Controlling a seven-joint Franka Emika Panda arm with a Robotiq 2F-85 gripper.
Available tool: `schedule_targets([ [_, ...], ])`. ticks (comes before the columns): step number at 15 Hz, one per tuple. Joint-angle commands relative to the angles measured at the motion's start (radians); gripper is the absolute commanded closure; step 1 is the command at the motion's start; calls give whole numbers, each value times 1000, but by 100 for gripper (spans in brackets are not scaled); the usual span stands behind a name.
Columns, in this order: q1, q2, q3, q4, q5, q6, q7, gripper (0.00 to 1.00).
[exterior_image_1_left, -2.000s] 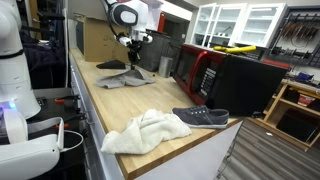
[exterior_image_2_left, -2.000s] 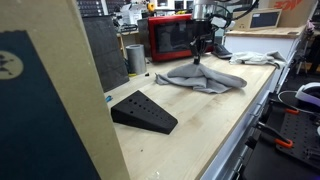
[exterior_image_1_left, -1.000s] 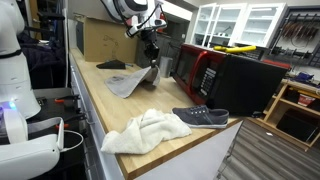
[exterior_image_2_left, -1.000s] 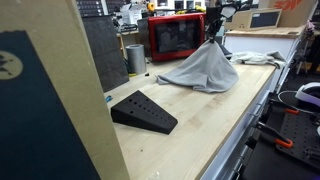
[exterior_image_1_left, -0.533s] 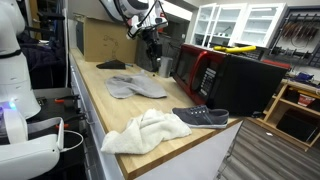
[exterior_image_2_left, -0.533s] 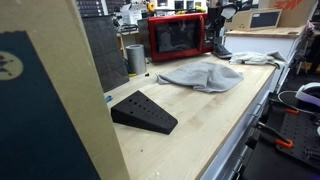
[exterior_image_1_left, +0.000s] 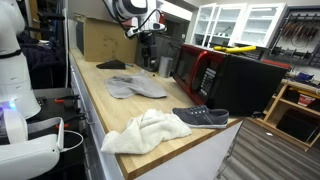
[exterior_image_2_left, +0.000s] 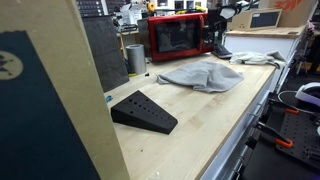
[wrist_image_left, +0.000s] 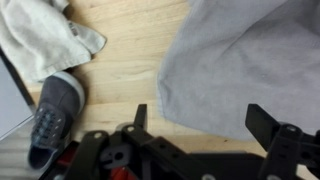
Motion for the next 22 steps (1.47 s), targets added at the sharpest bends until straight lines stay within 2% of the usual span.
schedule_targets([
  [1,8,-41,-34,-63,206,-58,-113,0],
  [3,-4,-91,-59,-110,296,-111,-177,0],
  [5,-17,-132,-86,-150,324,-152,-233,0],
  [9,-39,-169,-141,-221,318,-125,-341,0],
  [16,-23,-85,-132,-254,315,19,-366,0],
  [22,-47,3,-135,-255,280,23,-327,0],
])
